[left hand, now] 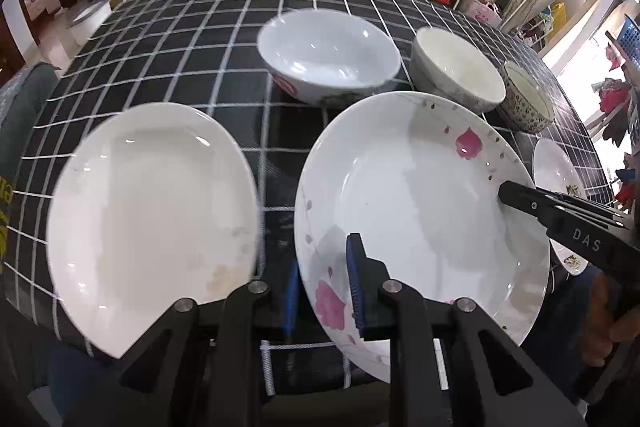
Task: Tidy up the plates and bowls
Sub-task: 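Lift the pink-petal plate and lower it onto the plain white plate, then release the stacked plates and move both grippers to the cartoon plate, then grip the cartoon bear plate rim with both grippers and lift it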
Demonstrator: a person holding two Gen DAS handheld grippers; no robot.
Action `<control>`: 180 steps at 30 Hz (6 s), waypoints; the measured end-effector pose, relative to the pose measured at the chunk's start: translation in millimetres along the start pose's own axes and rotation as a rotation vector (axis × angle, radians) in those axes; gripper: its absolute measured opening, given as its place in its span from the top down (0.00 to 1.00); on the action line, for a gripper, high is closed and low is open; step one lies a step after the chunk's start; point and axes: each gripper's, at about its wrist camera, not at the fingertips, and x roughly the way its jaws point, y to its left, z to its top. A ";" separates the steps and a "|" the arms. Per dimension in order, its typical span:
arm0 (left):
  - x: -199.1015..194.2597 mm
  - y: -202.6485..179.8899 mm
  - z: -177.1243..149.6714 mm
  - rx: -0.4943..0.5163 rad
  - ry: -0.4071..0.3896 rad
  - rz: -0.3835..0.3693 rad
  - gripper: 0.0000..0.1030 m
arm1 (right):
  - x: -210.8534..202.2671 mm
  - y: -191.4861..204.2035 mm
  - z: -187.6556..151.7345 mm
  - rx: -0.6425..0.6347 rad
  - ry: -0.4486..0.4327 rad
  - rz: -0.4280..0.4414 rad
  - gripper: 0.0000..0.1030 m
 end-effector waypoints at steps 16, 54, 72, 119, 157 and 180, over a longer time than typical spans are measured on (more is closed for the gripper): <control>-43.4 77.3 -12.2 -0.142 -0.044 0.092 0.81 | 15.4 78.6 17.6 -0.120 -0.004 0.112 0.83; -54.8 173.8 -29.2 -0.334 -0.035 0.144 0.81 | 67.0 177.3 22.1 -0.272 0.094 0.089 0.83; -61.4 177.6 -33.9 -0.334 -0.062 0.194 0.78 | 59.4 181.6 18.2 -0.284 0.059 0.061 0.81; -112.7 -128.7 6.7 0.145 -0.217 -0.094 0.56 | -128.1 -30.1 -16.3 0.054 -0.265 -0.104 0.35; 57.8 -229.4 16.7 0.196 0.065 -0.130 0.45 | -42.9 -191.8 -39.4 0.252 -0.070 -0.163 0.35; 79.4 -228.7 12.4 0.217 0.135 -0.127 0.85 | -36.2 -189.8 -37.1 0.231 -0.042 -0.144 0.75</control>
